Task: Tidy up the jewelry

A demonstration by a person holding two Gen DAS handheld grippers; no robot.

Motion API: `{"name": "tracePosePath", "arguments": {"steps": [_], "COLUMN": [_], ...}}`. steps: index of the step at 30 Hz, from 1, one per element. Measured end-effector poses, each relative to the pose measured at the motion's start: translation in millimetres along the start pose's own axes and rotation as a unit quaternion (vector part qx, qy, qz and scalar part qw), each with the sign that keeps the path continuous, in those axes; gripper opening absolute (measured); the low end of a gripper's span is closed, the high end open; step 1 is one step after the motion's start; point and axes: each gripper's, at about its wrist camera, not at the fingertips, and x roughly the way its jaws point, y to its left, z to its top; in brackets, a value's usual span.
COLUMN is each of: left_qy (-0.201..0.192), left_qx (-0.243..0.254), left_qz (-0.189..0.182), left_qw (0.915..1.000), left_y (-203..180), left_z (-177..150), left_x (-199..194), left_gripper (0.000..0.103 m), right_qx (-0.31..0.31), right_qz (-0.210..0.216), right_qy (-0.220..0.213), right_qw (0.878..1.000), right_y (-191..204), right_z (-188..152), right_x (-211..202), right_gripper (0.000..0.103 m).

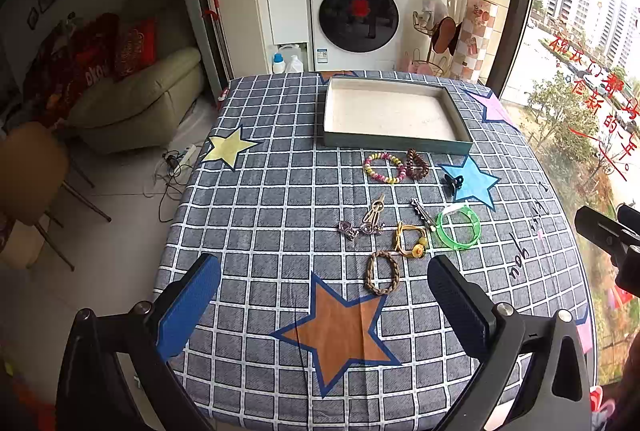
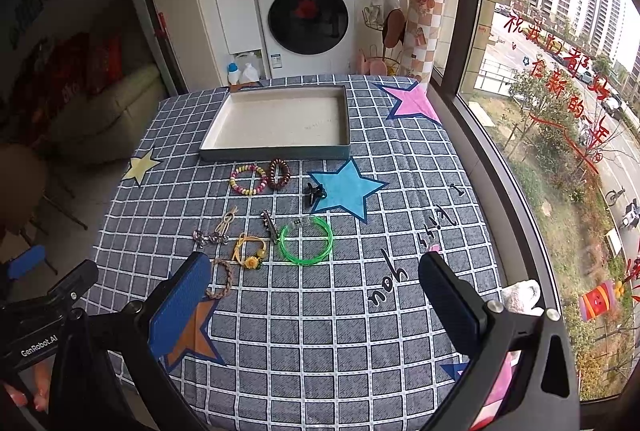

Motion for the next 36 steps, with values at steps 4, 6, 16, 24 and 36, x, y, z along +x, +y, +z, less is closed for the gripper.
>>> {"name": "tracePosePath", "arguments": {"steps": [4,6,16,24,36], "left_qy": [0.0,0.0,0.002,0.002,0.003], "left_qx": [0.0,0.0,-0.002,-0.002,-0.002], "left_qz": [0.0,0.0,0.001,0.001,0.001], "left_qw": [1.0,1.0,1.0,1.0,1.0], "left_y": [0.0,0.1,1.2,0.9,1.1], "left_z": [0.3,0.2,1.0,0.9,0.3], "left_x": [0.2,0.0,-0.6,-0.3,-0.3], "left_gripper": [0.103,0.103,0.103,0.103,0.103], "right_qx": [0.0,0.0,0.0,0.001,0.0], "right_qz": [0.0,0.0,0.002,0.002,0.003], "right_qy": [-0.001,0.0,0.001,0.003,0.007], "right_qw": [1.0,1.0,1.0,1.0,1.0], "right_y": [0.0,0.0,0.1,1.7,3.6], "right_z": [-0.1,-0.2,0.5,-0.2,-1.4], "right_x": [-0.1,-0.1,0.0,1.0,3.6], "right_gripper": [0.103,0.103,0.103,0.103,0.103]}}
